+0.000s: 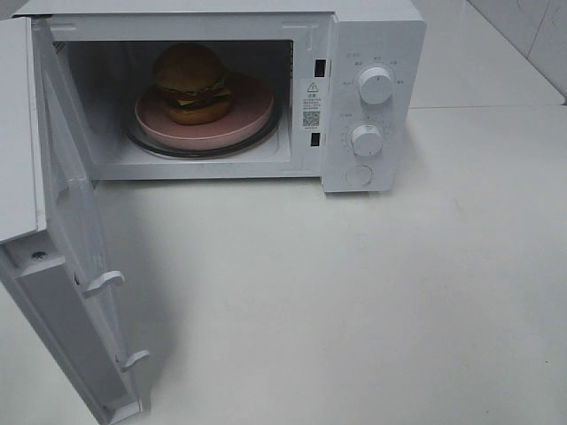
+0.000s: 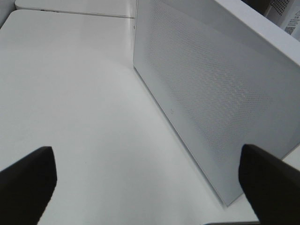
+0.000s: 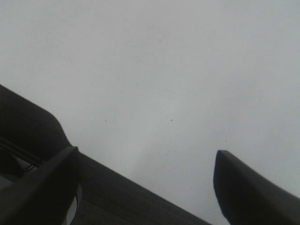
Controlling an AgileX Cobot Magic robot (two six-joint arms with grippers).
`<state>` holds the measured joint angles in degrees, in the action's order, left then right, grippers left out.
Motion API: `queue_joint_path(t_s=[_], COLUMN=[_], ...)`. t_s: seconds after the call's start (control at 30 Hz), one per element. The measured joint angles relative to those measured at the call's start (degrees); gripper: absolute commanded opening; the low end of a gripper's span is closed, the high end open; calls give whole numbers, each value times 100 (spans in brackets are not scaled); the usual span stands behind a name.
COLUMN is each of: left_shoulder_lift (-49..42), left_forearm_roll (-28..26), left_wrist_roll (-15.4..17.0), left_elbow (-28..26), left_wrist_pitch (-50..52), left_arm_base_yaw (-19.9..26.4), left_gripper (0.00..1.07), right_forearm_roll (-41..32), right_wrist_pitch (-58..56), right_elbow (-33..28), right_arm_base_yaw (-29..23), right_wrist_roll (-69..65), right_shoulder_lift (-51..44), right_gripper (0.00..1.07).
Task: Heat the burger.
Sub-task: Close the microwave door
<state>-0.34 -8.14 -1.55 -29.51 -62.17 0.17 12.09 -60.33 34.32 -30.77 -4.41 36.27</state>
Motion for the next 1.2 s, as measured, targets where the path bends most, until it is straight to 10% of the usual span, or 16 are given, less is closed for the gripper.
queue_joint_path(t_s=[0.7, 1.2], left_shoulder_lift=[0, 0], left_forearm_roll=[0, 0], left_wrist_roll=[0, 0], left_elbow=[0, 0], left_wrist_pitch=[0, 0], left_arm_base_yaw=[0, 0], left_gripper=[98, 98], right_forearm_roll=[-304, -321], right_wrist_pitch=[458, 458], right_elbow=[-590, -590], right_arm_base_yaw=[2280, 2498], right_wrist_roll=[0, 0], right_shoulder_lift=[-2974, -3650], right_gripper=[75, 73])
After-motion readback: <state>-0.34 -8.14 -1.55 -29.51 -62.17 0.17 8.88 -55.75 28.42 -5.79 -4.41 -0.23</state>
